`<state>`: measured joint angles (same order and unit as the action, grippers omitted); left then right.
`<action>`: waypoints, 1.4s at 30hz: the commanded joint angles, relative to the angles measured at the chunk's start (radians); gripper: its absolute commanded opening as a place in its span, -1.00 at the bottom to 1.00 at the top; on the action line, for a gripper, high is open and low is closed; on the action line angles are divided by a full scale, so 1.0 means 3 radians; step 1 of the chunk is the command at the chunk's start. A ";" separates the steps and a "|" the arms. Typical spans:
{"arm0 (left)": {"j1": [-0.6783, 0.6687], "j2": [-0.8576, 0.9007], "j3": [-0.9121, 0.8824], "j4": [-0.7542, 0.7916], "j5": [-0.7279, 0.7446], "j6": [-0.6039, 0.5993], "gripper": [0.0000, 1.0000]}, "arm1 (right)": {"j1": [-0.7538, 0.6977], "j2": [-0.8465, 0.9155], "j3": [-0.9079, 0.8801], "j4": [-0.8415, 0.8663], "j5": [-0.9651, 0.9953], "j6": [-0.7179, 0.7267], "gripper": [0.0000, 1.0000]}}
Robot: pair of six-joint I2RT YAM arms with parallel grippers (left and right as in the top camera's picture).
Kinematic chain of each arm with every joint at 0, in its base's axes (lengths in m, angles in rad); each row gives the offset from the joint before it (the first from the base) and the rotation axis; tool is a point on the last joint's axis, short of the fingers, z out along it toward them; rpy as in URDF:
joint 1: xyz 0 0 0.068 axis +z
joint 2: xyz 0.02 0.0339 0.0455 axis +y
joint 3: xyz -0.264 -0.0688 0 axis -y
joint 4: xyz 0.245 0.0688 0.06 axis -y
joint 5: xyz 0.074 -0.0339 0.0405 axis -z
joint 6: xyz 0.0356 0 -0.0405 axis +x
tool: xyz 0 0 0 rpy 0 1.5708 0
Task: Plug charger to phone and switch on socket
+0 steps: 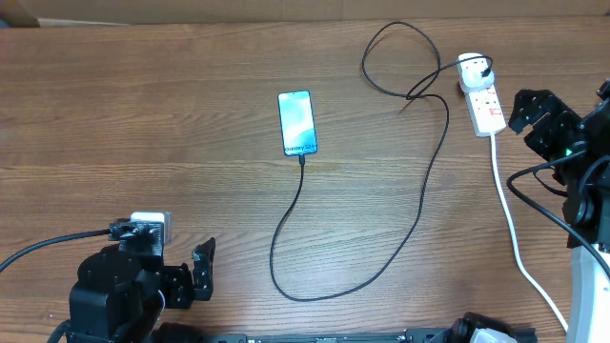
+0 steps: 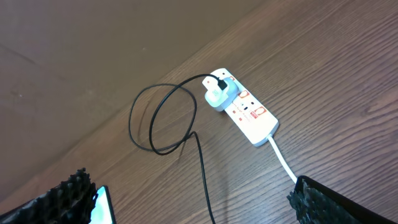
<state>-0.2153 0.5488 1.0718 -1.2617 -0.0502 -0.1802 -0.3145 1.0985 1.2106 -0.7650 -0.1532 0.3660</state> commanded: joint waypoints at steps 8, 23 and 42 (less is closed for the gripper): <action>0.0013 0.0001 -0.0018 0.0001 -0.0041 -0.0009 0.99 | 0.0024 -0.0149 -0.0029 -0.0122 0.0033 -0.0003 1.00; 0.0013 0.0001 -0.0018 0.0001 -0.0041 -0.0009 0.99 | 0.0899 -0.0982 -0.1410 0.1432 0.0102 -0.0902 0.99; 0.0013 0.0001 -0.0018 0.0001 -0.0041 -0.0009 0.99 | 0.1136 -0.2464 -0.2599 0.1976 0.0070 -0.1139 1.00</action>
<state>-0.2157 0.5488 1.0702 -1.2644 -0.0505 -0.1802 0.0189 0.4194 0.4690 -0.1822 -0.1310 0.0509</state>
